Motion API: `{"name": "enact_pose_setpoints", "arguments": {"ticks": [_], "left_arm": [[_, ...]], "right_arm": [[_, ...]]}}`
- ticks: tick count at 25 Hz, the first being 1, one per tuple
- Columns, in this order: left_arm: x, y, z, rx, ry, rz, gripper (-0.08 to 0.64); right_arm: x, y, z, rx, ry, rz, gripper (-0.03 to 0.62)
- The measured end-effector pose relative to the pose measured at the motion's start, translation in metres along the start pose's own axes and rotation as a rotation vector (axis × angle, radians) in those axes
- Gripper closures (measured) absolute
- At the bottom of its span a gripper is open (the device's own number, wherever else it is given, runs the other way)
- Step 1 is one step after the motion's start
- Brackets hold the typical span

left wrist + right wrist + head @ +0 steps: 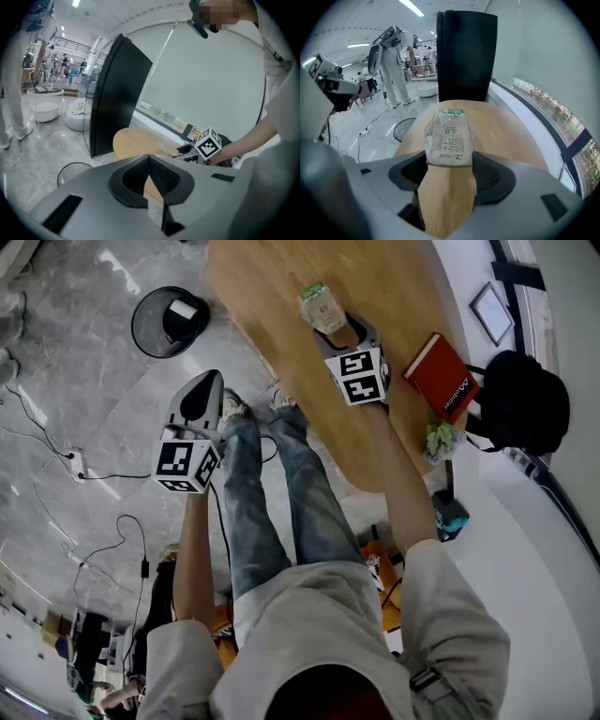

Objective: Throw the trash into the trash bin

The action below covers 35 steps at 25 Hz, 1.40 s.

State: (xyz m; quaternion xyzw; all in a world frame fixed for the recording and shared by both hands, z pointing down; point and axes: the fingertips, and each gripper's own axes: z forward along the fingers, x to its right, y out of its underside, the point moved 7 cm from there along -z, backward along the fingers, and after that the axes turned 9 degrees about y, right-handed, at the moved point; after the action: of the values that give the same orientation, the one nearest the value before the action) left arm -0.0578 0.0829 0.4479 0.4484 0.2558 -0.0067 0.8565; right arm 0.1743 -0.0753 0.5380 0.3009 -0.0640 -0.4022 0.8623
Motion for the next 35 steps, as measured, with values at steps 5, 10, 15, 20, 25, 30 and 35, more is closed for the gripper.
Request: {"name": "enact_pose_setpoints", "arguments": {"ticks": [5, 10, 15, 20, 25, 30, 35], "left_arm": [[-0.038, 0.006, -0.047, 0.051, -0.109, -0.057, 0.543], [-0.078, 0.017, -0.092, 0.089, -0.219, -0.121, 0.543], [-0.109, 0.033, -0.137, 0.121, -0.307, -0.172, 0.543], [-0.136, 0.05, -0.173, 0.135, -0.371, -0.218, 0.543], [-0.15, 0.06, -0.187, 0.132, -0.395, -0.239, 0.543], [-0.158, 0.063, -0.191, 0.123, -0.388, -0.247, 0.543], [-0.154, 0.056, -0.178, 0.117, -0.359, -0.234, 0.543]], "right_arm": [[-0.062, -0.053, 0.027, 0.031, -0.097, -0.087, 0.284], [-0.128, -0.105, 0.057, 0.057, -0.194, -0.172, 0.282], [-0.198, -0.14, 0.08, 0.074, -0.271, -0.23, 0.282], [-0.251, -0.155, 0.104, 0.058, -0.318, -0.277, 0.282], [-0.268, -0.153, 0.133, 0.034, -0.281, -0.258, 0.276], [-0.273, -0.148, 0.137, 0.013, -0.289, -0.259, 0.275], [-0.261, -0.146, 0.129, 0.027, -0.28, -0.24, 0.276]]}}
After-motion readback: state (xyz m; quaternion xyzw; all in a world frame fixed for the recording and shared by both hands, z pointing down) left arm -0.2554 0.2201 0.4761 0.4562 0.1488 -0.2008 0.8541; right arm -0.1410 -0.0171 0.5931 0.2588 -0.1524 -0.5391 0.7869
